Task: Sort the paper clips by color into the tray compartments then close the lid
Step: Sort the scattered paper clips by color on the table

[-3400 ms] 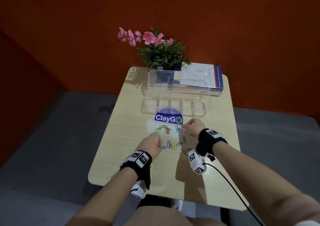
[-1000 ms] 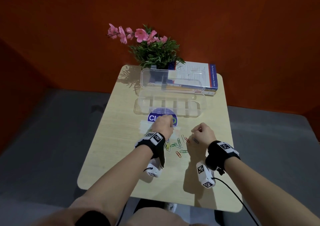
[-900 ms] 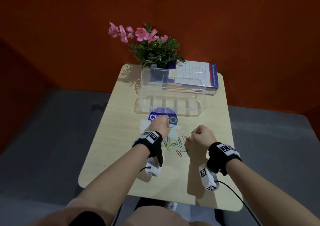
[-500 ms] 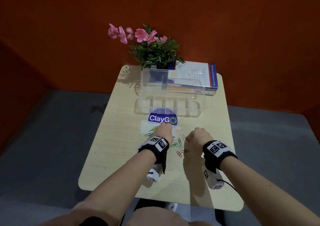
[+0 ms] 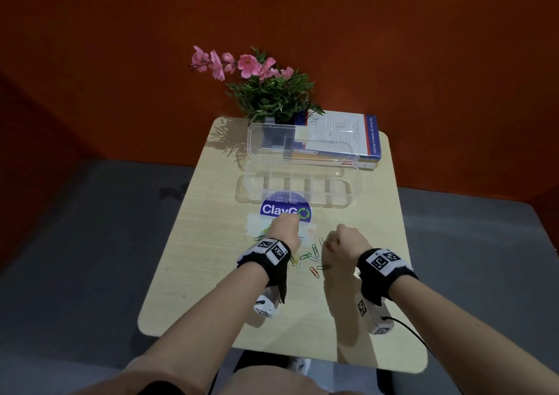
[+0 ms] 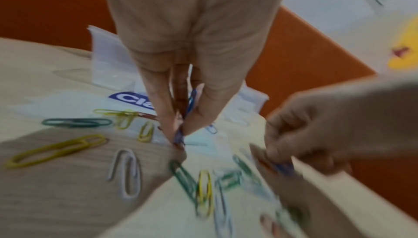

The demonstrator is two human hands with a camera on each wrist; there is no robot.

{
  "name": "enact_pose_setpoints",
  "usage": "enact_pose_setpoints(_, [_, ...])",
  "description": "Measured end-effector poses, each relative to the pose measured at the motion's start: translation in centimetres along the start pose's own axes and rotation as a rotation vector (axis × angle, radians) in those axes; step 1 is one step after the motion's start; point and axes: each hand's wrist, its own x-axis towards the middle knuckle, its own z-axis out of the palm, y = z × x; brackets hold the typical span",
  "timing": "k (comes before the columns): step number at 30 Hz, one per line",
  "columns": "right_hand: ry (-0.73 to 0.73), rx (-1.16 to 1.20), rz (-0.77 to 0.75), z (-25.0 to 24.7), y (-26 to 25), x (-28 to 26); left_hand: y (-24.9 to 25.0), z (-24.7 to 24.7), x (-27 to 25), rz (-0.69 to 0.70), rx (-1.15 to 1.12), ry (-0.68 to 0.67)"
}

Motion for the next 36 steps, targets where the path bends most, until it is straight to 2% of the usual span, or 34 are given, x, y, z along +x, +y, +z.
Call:
enact_pose_setpoints(2, [0.046, 0.155, 0.007, 0.0, 0.5, 0.4, -0.8, -0.7, 0.1, -0.029, -0.245, 0.068])
enact_pose_setpoints(5, [0.042, 0.580, 0.039, -0.5, 0.8, 1.0, -2.8, -2.5, 0.8, -0.132, -0.662, 0.148])
enact_pose_setpoints(9, [-0.034, 1.036, 0.052, -1.5, -0.8, 1.3, -5.6, -6.3, 2.3, -0.205, -0.958, 0.136])
enact_pose_setpoints(13, [-0.213, 1.419, 0.055, -2.5, -2.7, 1.2, -7.3, -8.7, 3.6, -0.283, -1.247, 0.100])
enact_pose_setpoints(15, [-0.269, 1.549, 0.082, -2.8, -3.7, 1.1, -7.8, -9.5, 4.6, -0.329, -1.280, 0.137])
enact_pose_setpoints(19, [-0.280, 1.522, 0.087, -2.7, -4.7, 1.7, -8.0, -10.2, 7.0, -0.425, -1.083, 0.219])
enact_pose_setpoints(23, [-0.350, 1.487, 0.079, -3.0, -5.9, 2.2, -7.7, -10.5, 8.7, -0.418, -0.845, 0.257])
enact_pose_setpoints(29, [-0.374, 1.444, -0.017, -6.0, -10.5, 4.2, -7.3, -11.0, 7.0, -0.315, -0.883, 0.276])
enact_pose_setpoints(33, [-0.328, 1.444, 0.037, -6.7, -14.9, 6.5, -8.8, -10.7, 4.8, -0.292, -0.940, 0.360])
enact_pose_setpoints(36, [-0.280, 1.268, 0.029, -6.6, -16.9, 6.7, -9.8, -10.1, 2.7, -0.287, -0.958, 0.400])
